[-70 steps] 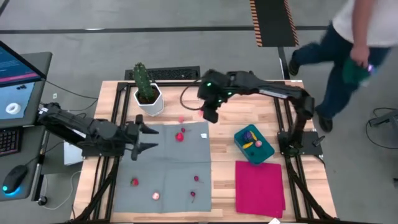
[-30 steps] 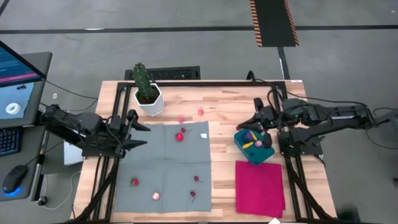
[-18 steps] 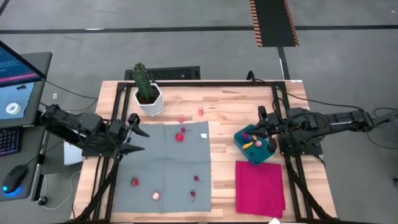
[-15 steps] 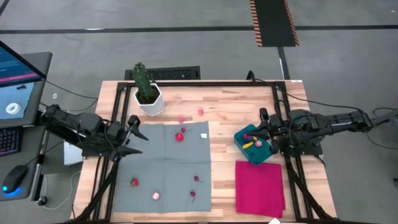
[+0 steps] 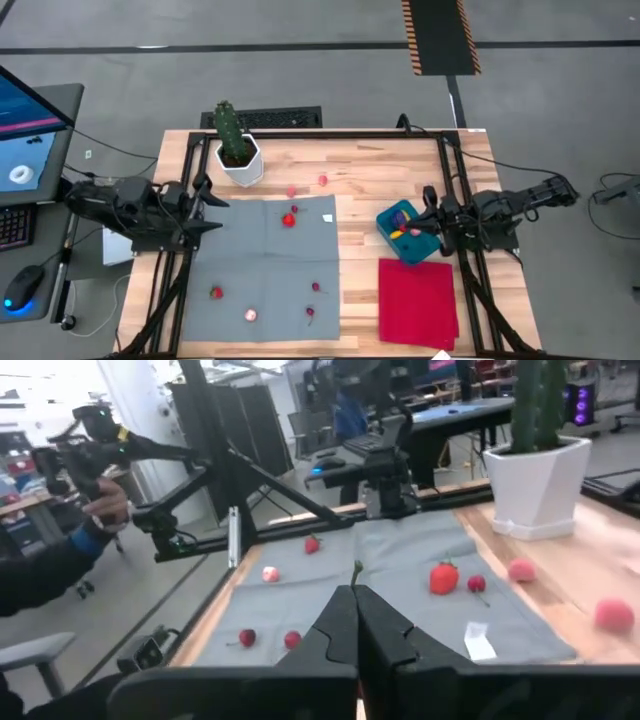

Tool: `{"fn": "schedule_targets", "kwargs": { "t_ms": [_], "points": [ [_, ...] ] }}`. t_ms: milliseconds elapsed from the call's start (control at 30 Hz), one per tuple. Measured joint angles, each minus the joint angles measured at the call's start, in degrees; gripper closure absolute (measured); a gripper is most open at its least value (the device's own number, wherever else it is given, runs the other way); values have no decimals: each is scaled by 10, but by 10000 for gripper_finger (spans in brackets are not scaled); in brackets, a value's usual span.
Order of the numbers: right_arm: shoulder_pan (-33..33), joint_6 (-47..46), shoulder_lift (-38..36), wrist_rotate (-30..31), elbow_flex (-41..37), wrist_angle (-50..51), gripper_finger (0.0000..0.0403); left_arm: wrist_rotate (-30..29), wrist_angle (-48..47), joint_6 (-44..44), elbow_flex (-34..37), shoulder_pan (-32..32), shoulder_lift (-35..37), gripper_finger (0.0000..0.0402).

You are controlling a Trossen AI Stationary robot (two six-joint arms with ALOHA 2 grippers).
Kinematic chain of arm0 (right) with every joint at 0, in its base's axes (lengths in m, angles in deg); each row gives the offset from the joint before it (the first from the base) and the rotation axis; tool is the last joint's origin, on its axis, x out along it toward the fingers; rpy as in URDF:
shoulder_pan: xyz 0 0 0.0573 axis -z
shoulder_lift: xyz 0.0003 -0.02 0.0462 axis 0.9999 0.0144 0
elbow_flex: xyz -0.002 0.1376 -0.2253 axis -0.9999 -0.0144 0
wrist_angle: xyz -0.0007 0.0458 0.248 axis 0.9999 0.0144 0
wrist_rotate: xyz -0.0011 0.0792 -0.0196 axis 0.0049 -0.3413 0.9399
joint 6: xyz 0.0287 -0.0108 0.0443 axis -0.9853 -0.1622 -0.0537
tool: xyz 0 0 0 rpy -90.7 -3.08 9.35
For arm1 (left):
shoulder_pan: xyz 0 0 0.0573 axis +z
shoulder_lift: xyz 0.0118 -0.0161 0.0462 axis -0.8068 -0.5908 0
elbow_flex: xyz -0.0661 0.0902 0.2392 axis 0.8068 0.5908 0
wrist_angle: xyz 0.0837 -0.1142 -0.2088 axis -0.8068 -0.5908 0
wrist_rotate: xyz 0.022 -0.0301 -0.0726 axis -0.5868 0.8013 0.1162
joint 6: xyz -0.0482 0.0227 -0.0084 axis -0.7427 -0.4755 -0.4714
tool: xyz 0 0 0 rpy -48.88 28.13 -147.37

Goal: Pick and placing Produce into tupperware
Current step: Put the red cherry into the blue bin

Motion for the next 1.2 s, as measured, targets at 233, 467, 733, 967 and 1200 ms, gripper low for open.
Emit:
{"fn": "schedule_targets", "kwargs": {
  "t_ms": [233, 467, 733, 967, 1200],
  "points": [
    [-58, -18, -24, 64, -36, -5, 390, 25, -13, 11, 7, 13, 60, 165],
    [-120, -31, -29, 134, -47, -4, 389, -188, 21, -62, 55, 13, 87, 165],
    [-183, -29, -28, 206, -47, -4, 387, -162, 131, -24, 165, 18, 87, 165],
    [-214, -45, -28, 238, -47, 7, 390, -30, 163, -35, 176, 42, 87, 165],
    [-232, -134, -25, 337, -43, 103, 391, -8, 161, -36, 176, 52, 87, 165]
  ]
}}
